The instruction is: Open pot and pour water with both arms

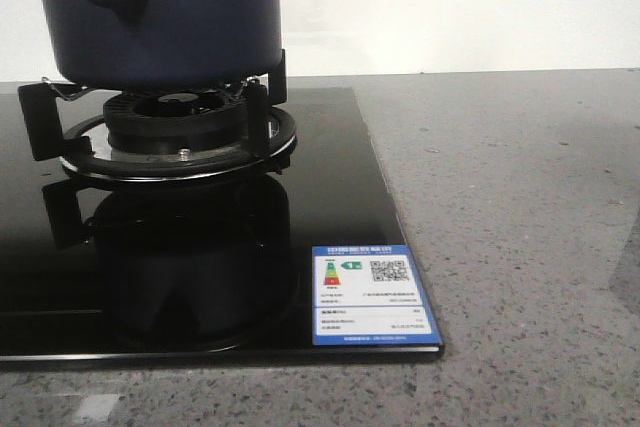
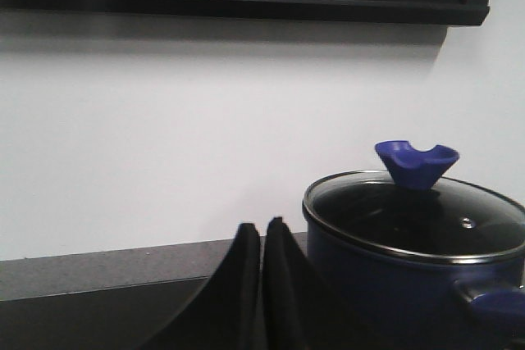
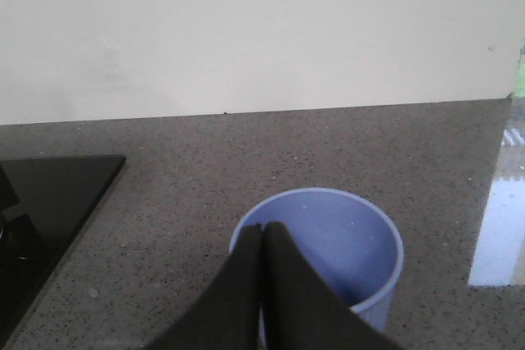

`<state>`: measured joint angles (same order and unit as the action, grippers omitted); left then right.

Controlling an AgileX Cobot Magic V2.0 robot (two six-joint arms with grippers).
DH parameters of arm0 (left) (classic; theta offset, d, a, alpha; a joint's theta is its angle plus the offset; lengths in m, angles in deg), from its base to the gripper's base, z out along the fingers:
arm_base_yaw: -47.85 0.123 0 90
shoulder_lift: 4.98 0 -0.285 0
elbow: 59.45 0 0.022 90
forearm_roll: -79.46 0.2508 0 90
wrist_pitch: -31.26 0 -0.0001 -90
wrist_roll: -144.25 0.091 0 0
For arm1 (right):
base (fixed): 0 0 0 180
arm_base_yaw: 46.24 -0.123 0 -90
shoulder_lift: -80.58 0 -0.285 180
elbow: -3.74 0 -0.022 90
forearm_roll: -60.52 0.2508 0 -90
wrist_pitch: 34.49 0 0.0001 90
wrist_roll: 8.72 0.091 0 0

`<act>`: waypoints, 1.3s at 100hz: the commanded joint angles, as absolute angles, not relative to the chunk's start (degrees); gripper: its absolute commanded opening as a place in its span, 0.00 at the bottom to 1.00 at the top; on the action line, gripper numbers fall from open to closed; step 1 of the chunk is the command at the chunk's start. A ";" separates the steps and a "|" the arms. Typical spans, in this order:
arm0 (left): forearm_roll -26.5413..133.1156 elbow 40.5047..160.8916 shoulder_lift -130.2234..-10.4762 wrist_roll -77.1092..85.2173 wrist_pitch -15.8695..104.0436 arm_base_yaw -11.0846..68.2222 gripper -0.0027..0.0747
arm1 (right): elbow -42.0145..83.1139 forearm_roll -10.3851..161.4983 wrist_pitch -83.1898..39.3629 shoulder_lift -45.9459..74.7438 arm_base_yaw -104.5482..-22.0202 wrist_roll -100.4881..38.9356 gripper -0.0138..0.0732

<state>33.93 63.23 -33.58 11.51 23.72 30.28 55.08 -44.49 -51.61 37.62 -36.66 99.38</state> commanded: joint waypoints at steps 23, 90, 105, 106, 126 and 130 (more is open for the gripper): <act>69.78 53.00 -27.11 -27.57 18.42 41.91 0.01 | 53.09 -45.79 -50.17 37.23 -36.79 99.28 0.07; 70.61 41.37 -11.00 -33.07 30.81 50.89 0.01 | 53.09 -45.79 -50.17 37.23 -36.79 99.28 0.07; 70.61 41.37 -11.00 -33.07 30.70 50.89 0.01 | 53.09 -45.79 -50.17 37.23 -36.79 99.28 0.07; 70.61 41.37 -11.00 -33.07 30.70 50.89 0.01 | 53.09 -45.79 -50.17 37.23 -36.79 99.28 0.07; 70.61 41.37 -11.00 -33.07 30.70 50.89 0.01 | 53.09 -45.79 -50.17 37.23 -36.79 99.28 0.07; 70.61 41.37 -11.00 -33.07 30.70 50.89 0.01 | 53.09 -45.79 -50.17 37.23 -36.79 99.28 0.07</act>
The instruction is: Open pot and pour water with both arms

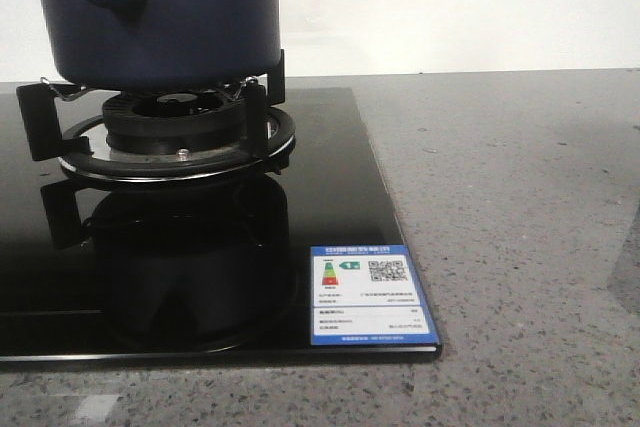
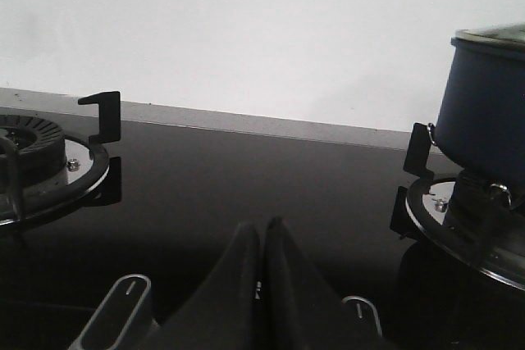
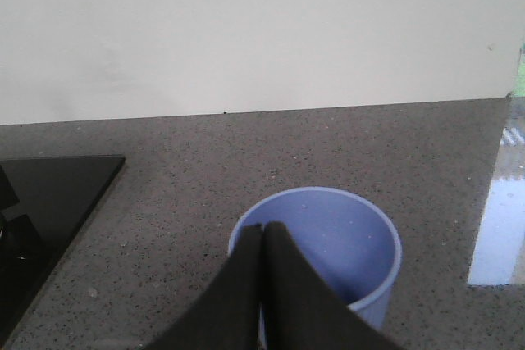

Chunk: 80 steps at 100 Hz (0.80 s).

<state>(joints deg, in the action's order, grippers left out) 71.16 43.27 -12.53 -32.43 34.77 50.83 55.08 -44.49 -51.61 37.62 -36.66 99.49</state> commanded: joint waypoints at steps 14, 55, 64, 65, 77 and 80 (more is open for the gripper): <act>70.61 41.37 -11.00 -33.07 30.70 50.89 0.01 | 53.09 -45.79 -50.17 37.23 -36.79 99.28 0.07; 70.61 41.37 -11.00 -33.07 30.70 50.89 0.01 | 53.09 -45.79 -50.17 37.23 -36.79 99.28 0.07; 70.61 41.37 -11.00 -33.07 30.70 50.89 0.01 | 53.09 -45.79 -50.17 37.23 -36.79 99.28 0.07; 70.61 41.37 -11.00 -33.07 30.70 50.89 0.01 | 53.09 -45.79 -50.17 37.23 -36.79 99.28 0.07; 70.61 41.37 -11.00 -33.07 30.70 50.89 0.01 | 53.09 -45.79 -50.03 37.23 -36.79 99.28 0.07; 70.61 41.37 -11.00 -33.07 30.70 50.89 0.01 | 53.09 -45.79 -49.72 37.23 -36.79 99.28 0.07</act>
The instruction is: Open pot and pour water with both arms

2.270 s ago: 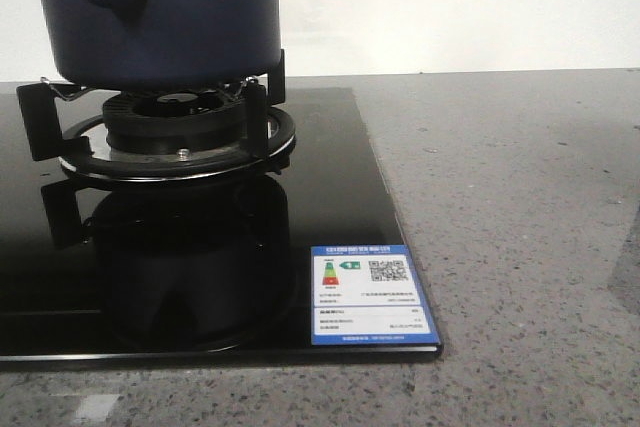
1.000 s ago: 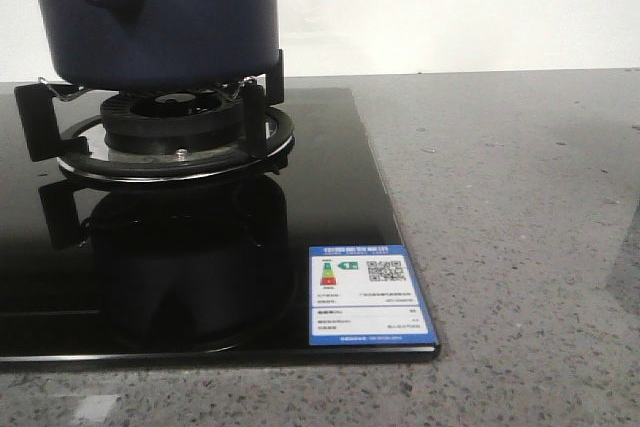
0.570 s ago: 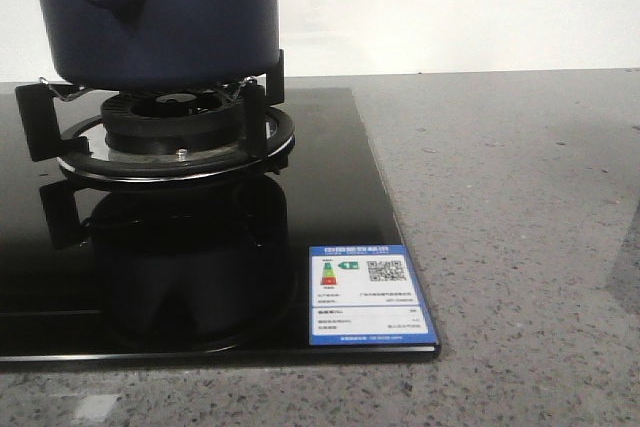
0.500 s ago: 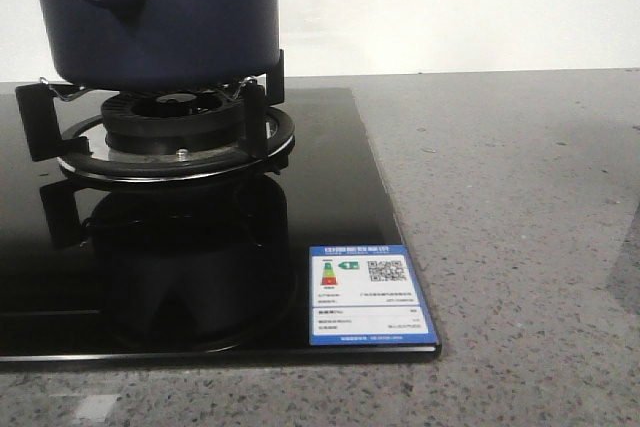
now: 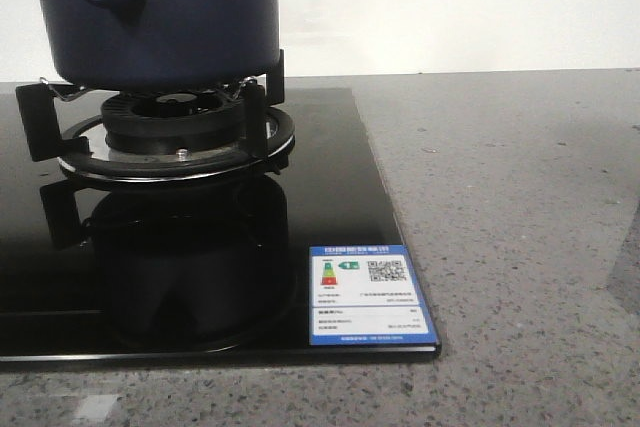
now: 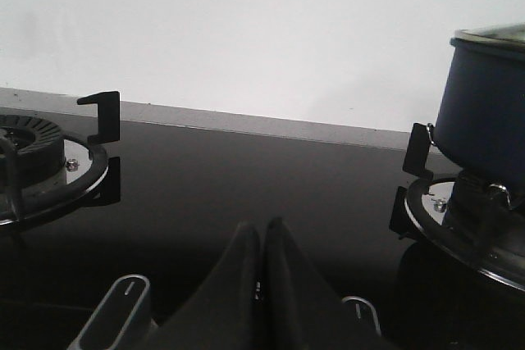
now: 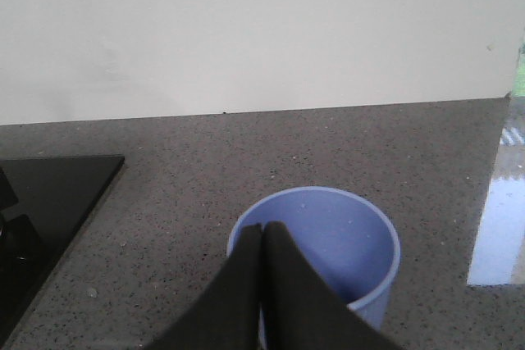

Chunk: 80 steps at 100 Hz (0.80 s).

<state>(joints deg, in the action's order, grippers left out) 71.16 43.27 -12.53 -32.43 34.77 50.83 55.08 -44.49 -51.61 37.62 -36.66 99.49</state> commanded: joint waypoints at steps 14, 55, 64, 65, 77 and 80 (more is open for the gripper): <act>70.61 41.37 -11.00 -33.07 30.70 50.89 0.01 | 53.09 -45.79 -48.13 37.23 -36.79 99.28 0.07; 70.61 41.37 -11.00 -33.07 30.70 50.89 0.01 | 53.09 -45.79 -46.79 37.23 -36.79 99.28 0.07; 70.61 41.37 -11.00 -33.07 30.70 50.89 0.01 | 53.09 -45.79 -46.00 37.23 -36.79 99.28 0.07; 70.61 41.37 -11.00 -33.07 30.70 50.89 0.01 | 53.09 -45.79 -46.00 37.23 -36.79 99.28 0.07; 70.61 41.37 -11.00 -33.07 30.70 50.89 0.01 | 53.09 -40.88 -45.04 37.23 -36.79 98.82 0.07; 70.61 41.37 -11.00 -33.07 30.70 50.89 0.01 | 53.09 -38.73 -44.54 37.23 -36.79 96.97 0.07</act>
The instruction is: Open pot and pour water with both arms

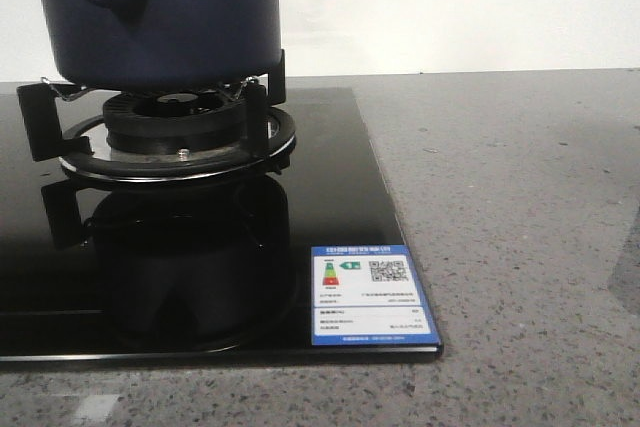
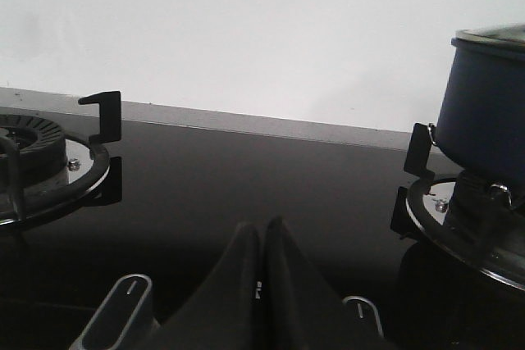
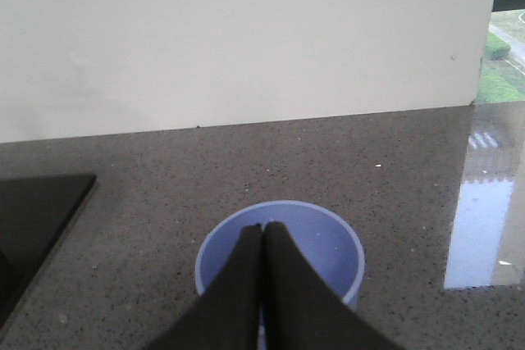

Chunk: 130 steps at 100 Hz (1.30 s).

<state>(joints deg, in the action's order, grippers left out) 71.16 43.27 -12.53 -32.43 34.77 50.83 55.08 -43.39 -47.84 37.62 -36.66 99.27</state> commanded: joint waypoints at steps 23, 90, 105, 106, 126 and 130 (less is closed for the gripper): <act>70.61 41.37 -11.00 -33.07 30.70 50.89 0.01 | 53.09 -0.04 -41.60 37.45 -36.79 50.66 0.07; 70.61 41.37 -11.00 -33.07 30.70 50.89 0.01 | 53.17 8.65 -43.38 37.22 -36.79 42.54 0.07; 70.61 41.37 -11.00 -33.07 30.70 50.89 0.01 | 55.16 41.14 -42.35 38.03 -36.79 12.43 0.07; 70.61 41.37 -11.00 -33.07 30.70 50.89 0.01 | 55.30 42.66 -42.11 38.15 -36.79 10.53 0.07; 70.61 41.37 -11.00 -33.07 30.70 50.89 0.01 | 62.06 54.90 -38.88 45.90 -37.06 -2.79 0.07; 70.61 41.37 -11.00 -33.07 30.70 50.89 0.01 | 64.56 54.90 -38.88 48.00 -37.06 -2.79 0.07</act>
<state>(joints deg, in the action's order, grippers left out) 71.16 43.27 -12.53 -32.45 34.77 50.83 62.34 52.82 -35.83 44.70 -37.09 -0.05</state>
